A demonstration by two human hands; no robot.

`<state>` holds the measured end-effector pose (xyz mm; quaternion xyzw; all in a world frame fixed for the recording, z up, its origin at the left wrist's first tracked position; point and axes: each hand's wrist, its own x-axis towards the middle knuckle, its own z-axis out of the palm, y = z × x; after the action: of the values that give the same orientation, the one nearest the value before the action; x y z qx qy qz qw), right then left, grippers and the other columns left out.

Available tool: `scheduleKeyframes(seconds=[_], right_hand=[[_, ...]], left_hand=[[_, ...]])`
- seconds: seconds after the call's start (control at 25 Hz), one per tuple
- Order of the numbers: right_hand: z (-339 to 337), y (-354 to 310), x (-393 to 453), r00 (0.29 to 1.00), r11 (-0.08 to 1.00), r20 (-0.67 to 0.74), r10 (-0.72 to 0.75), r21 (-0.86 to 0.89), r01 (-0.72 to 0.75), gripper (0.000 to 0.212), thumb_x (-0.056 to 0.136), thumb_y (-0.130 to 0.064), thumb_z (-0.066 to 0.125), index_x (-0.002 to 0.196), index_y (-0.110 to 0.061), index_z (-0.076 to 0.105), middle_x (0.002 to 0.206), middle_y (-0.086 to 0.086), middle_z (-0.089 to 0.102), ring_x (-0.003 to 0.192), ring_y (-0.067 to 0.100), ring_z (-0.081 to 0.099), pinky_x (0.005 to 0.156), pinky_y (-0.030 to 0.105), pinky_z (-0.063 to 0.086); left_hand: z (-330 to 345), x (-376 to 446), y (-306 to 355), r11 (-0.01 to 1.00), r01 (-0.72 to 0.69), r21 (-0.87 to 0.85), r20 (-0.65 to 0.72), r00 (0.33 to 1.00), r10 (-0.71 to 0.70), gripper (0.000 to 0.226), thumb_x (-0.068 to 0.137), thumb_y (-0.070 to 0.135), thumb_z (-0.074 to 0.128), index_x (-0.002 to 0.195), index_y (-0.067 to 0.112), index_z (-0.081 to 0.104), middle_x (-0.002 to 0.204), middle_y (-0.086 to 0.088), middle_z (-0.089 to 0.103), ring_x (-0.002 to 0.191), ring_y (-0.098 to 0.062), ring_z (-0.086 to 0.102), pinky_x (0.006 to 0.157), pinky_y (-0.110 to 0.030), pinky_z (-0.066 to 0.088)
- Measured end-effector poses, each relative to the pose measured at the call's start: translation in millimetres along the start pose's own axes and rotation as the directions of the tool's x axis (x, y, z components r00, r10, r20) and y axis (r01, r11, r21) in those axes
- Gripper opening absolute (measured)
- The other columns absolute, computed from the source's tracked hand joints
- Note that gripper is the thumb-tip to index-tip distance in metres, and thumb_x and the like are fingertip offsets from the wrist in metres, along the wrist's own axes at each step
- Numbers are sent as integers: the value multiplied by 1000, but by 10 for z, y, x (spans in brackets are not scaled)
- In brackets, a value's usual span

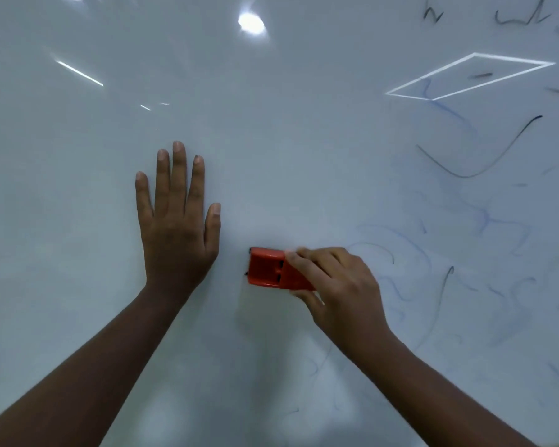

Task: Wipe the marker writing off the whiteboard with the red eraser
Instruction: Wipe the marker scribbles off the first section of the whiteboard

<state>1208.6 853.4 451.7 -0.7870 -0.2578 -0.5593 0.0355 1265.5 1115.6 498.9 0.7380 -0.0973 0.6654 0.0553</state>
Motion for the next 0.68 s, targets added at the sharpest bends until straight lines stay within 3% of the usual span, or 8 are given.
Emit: scheduleKeyframes(seconds=[0.08,0.2,0.32,0.48,0.6,0.68], right_hand=[[-62,79,8,998,998,0,62,7,-62,63,69,-33,93,127,-22,71,117,-4,72,100,23,65,79,36,52],[-230,289,120,961,962,-61,271,59,-268,65,72,-41,91,131,-26,69,115,-6,70,102,21,63,80,35,52],[-363,591,130,873,873,-103,476,174,-456,65,76,-45,89,135,-30,65,116,-8,68,104,19,64,85,37,54],[-330,638,-139,709,680,-120,695,429,-595,63,75,-35,93,131,-27,66,120,-11,69,108,10,67,92,44,59],[-222,476,-232,662,613,-98,743,496,-615,62,75,-29,93,130,-22,67,121,-7,70,111,12,68,94,43,60],[-146,365,-212,696,666,-125,707,451,-595,62,75,-28,93,130,-19,67,120,-7,69,111,18,67,93,46,58]], left_hand=[[4,-109,-7,1000,-6,-3,4,1000,6,62,114,31,37,169,7,20,175,-21,13,164,-37,11,132,-59,8],[21,-236,-5,1000,-14,-13,3,1000,14,62,113,30,40,168,7,21,175,-21,15,163,-38,12,132,-59,8],[19,-321,-7,1000,-29,-8,6,1000,29,62,113,29,41,168,6,22,175,-21,15,163,-39,13,131,-59,8],[22,-505,26,1000,-11,-10,26,1000,11,62,113,28,41,168,6,22,175,-20,15,163,-38,13,131,-60,8],[35,-582,55,1000,2,-6,31,1000,-2,62,113,29,41,168,7,23,175,-20,16,163,-38,13,131,-60,8],[32,-578,54,1000,4,-13,34,999,-4,62,113,29,41,168,7,22,175,-20,16,163,-38,13,131,-60,8]])
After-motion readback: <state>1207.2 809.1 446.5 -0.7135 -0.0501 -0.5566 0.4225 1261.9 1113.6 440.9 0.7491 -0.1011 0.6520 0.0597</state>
